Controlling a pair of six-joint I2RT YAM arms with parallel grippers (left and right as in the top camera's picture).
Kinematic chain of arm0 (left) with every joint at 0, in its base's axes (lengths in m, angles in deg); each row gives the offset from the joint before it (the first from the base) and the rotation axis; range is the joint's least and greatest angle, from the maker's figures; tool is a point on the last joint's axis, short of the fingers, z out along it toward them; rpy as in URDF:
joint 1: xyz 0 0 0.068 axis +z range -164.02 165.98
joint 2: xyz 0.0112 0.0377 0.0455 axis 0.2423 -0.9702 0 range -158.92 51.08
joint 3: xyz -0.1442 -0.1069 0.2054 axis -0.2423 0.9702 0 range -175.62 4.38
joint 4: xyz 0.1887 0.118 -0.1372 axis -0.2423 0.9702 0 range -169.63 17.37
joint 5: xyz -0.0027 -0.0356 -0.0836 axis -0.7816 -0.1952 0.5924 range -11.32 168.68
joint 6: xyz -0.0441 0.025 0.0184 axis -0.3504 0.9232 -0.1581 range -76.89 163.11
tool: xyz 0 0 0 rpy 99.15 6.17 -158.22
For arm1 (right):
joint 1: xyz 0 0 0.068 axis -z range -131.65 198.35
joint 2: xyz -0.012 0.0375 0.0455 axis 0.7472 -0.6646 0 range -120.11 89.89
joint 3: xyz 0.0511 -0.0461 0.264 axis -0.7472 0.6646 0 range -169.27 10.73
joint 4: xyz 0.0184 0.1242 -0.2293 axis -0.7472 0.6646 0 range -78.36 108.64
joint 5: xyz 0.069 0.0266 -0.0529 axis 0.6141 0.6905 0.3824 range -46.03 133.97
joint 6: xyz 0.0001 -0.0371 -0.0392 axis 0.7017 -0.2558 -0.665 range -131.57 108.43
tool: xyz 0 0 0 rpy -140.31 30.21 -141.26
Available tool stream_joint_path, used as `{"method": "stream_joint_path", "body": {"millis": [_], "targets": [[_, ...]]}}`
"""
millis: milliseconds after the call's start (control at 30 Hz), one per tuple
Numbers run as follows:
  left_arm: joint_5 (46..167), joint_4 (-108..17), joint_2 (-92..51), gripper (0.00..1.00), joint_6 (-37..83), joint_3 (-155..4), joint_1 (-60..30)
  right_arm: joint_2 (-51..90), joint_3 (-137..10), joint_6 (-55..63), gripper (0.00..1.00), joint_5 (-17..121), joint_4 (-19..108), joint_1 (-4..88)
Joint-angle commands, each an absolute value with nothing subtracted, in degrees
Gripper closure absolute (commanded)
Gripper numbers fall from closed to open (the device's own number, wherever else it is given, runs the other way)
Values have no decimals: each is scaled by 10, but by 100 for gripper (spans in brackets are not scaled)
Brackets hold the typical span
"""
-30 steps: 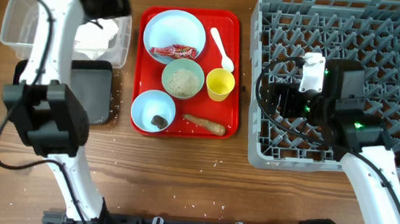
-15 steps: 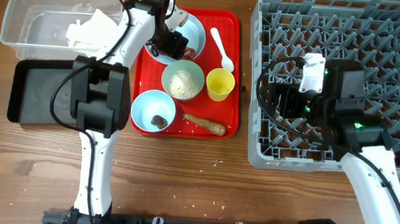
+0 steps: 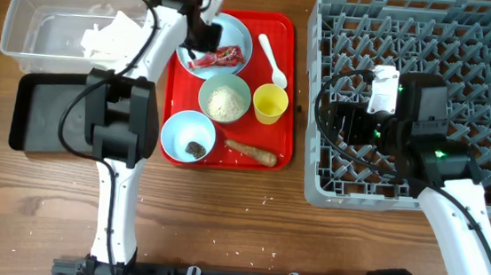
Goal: Sort waste into correct bins and load items into the dishwasher rack
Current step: 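Grasp the red candy wrapper on the blue plate with left gripper, then drop the red wrapper into the clear plastic bin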
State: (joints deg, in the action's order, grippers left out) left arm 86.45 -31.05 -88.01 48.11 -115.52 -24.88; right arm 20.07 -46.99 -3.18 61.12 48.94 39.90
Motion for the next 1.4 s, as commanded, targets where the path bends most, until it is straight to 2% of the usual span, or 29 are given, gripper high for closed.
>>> {"method": "stream_joint_path", "body": {"millis": [0,100,133,200,267,400,633,767,800,833,867,900,933,967,1000,1067,1167,1200,1367], "targets": [[861,-315,-810,96,394,-1205,-223,199,-481,-24,0,621,490,398],[868,-293,-792,96,414,-1205,-220,199,-481,-24,0,621,490,398],[898,-271,-798,89,469,-1202,-223,199,-481,-24,0,621,490,398],[924,-234,-812,55,563,-1202,-231,199,-481,-24,0,621,490,398],[922,-217,-834,35,629,-1202,-241,199,-481,-24,0,621,490,398],[921,-216,-875,24,655,-1201,-248,199,-481,-24,0,621,490,398],[922,-220,-932,18,700,-1201,-259,199,-481,-24,0,621,490,398],[921,-227,-955,18,699,-1201,-260,199,-481,-24,0,621,490,398],[922,-228,-960,19,699,-1201,-260,199,-481,-24,0,621,490,398],[921,-229,-969,25,699,-1200,-260,199,-481,-24,0,621,490,398],[921,-230,-974,36,699,-1200,-260,199,-481,-24,0,620,490,398],[921,-230,-975,51,699,-1200,-260,199,-481,-25,0,619,490,398],[921,-234,-976,72,699,-1200,-260,199,-481,-24,0,619,490,398],[921,-236,-976,88,699,-1200,-260,199,-481,-24,0,619,490,398],[921,-237,-976,92,699,-1200,-260,199,-481,-24,0,619,490,398],[915,-240,-976,96,684,-1200,-260,199,-481,-24,0,619,490,398],[809,-245,-934,96,521,-1232,-253,199,-480,-24,0,619,490,398],[798,-238,-918,96,500,-1243,-249,199,-481,-24,0,619,490,398],[766,-184,-797,96,374,-1272,-172,199,-481,-24,0,619,490,398]]}}
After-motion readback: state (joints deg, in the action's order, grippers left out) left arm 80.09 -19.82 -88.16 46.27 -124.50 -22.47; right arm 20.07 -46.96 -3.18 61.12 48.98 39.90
